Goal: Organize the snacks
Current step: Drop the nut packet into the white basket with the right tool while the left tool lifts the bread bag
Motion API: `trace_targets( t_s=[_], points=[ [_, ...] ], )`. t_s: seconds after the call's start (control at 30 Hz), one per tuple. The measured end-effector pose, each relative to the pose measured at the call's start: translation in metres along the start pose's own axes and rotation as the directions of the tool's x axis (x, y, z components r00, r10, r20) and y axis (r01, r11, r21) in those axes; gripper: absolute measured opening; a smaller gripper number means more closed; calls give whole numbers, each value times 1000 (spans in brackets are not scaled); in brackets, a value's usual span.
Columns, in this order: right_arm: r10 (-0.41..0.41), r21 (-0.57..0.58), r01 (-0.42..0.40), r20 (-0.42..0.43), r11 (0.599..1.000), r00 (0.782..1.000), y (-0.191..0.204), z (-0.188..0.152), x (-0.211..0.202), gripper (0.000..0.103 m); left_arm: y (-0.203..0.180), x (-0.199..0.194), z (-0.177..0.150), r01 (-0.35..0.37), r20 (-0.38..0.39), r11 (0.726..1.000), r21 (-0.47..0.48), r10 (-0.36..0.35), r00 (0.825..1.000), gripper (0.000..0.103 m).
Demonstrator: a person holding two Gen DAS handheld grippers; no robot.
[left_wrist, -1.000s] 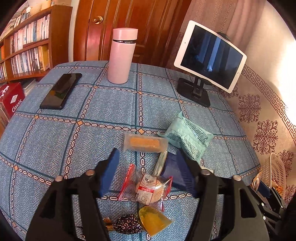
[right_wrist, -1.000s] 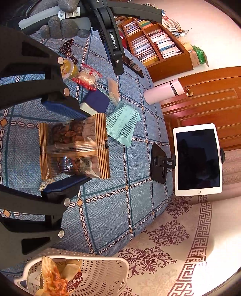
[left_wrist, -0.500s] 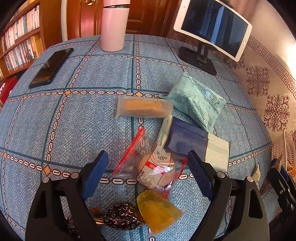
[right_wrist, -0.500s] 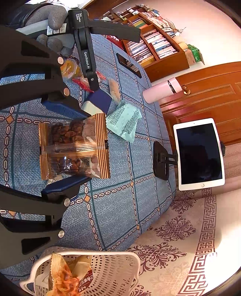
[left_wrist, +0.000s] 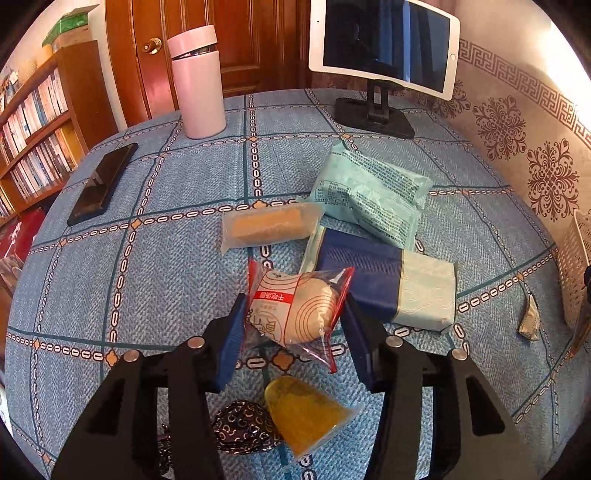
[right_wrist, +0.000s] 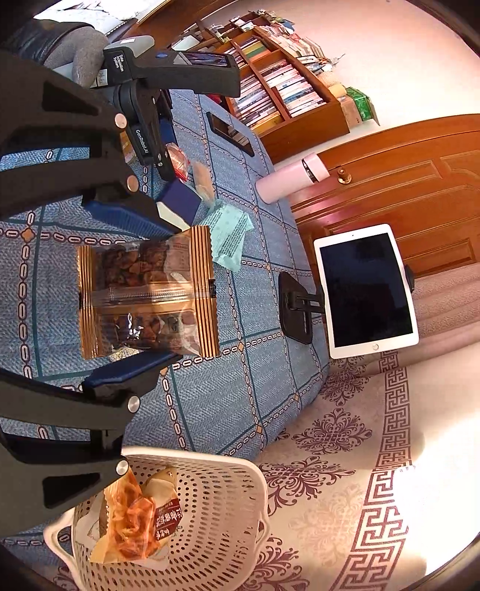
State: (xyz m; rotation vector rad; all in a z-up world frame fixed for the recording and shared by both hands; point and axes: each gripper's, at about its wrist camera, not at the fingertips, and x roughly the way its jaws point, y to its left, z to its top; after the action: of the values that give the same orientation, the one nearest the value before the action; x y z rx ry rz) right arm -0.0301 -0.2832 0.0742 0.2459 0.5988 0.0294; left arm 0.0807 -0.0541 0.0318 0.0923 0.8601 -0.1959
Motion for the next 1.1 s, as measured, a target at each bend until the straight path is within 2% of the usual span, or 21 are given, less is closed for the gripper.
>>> trace_targets(
  t_s=[0.3, 0.5, 0.6, 0.8, 0.93, 1.0, 1.1],
  points=[
    [-28, 45, 25, 80, 999, 996, -17, 8, -32, 59, -11, -45, 10, 21, 107, 1000, 18, -23, 994, 49],
    [-114, 91, 101, 148, 991, 982, -40, 11, -58, 59, -31, -70, 16, 53, 161, 997, 61, -62, 985, 49],
    [-184, 113, 165, 183, 980, 966, -53, 12, -71, 59, -44, -81, 19, 70, 181, 994, 87, -85, 980, 49],
    [-336, 166, 304, 221, 938, 916, -83, 8, -86, 61, -70, -93, 22, 94, 199, 986, 138, -121, 972, 49],
    [-408, 190, 371, 221, 909, 886, -98, 3, -87, 72, -88, -96, 23, 107, 199, 980, 171, -140, 970, 49],
    [-437, 185, 401, 232, 897, 869, -101, 0, -89, 73, -97, -97, 23, 118, 195, 976, 186, -154, 969, 49],
    [-430, 169, 399, 237, 901, 871, -100, -5, -90, 73, -110, -98, 23, 129, 192, 970, 208, -169, 967, 49]
  ],
)
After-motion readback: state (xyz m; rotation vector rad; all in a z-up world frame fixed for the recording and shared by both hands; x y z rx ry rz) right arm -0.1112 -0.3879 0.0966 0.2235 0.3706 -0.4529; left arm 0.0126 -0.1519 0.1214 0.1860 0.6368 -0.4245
